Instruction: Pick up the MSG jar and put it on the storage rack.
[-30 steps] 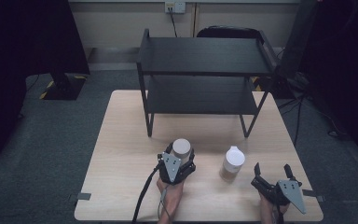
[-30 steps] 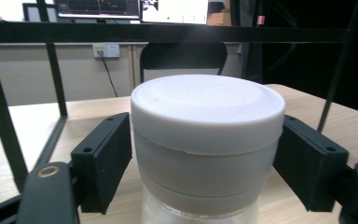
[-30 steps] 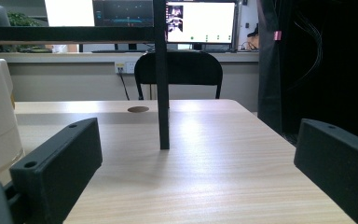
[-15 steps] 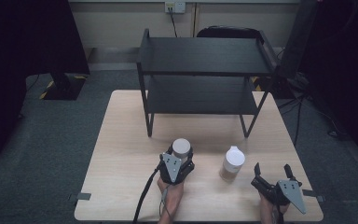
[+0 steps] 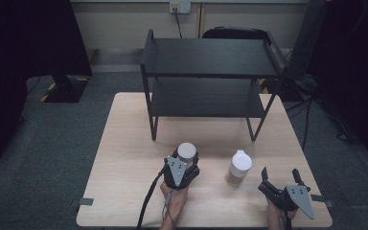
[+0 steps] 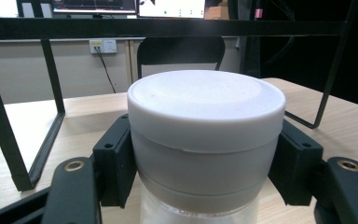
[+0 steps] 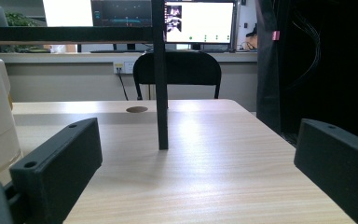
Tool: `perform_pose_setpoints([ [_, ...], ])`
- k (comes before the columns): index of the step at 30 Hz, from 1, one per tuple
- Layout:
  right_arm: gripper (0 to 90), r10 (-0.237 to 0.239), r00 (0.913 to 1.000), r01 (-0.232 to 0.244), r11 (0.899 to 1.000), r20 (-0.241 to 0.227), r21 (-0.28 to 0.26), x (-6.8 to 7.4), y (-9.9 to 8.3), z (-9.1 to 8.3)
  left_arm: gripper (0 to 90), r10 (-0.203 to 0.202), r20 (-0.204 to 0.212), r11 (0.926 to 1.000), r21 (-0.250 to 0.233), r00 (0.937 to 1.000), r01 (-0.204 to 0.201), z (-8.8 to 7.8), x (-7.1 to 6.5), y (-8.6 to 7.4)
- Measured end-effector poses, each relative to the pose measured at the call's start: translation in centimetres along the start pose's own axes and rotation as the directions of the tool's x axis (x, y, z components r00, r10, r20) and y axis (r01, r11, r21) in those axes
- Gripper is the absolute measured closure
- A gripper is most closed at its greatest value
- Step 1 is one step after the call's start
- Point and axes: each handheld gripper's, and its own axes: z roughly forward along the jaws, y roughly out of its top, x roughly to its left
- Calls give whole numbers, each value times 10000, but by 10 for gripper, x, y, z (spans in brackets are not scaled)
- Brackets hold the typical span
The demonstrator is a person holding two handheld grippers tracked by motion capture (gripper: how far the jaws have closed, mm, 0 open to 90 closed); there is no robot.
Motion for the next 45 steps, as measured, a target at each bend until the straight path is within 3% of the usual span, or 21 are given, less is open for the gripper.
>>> perform_pose_setpoints([
  [3, 0, 1, 10000, -1, 10000, -5, -1, 0, 0, 0, 343, 195, 71, 9997, -173, 9998, -193, -4, 0, -1],
  [12, 0, 1, 10000, -1, 10000, -5, 1, 0, 0, 0, 343, 239, 488, 9993, -282, 9985, -225, -11, 8, 7],
  [15, 0, 5, 10000, -5, 10000, -7, 2, 0, 0, 0, 343, 452, 760, 9988, -209, 9961, -438, -11, 14, 10],
  [28, 0, -2, 10000, 2, 10000, -7, 3, 0, 0, 0, 343, 583, 1577, 9975, -491, 9858, -511, -20, 31, 28],
  [36, 0, -4, 10000, 4, 10000, -3, 4, 0, 0, 0, 343, 757, 2263, 9953, -767, 9711, -597, -24, 44, 47],
  [45, 0, -11, 10000, 11, 10000, -8, 7, 0, 0, 0, 343, 1048, 2717, 9922, -944, 9567, -819, -26, 48, 72],
])
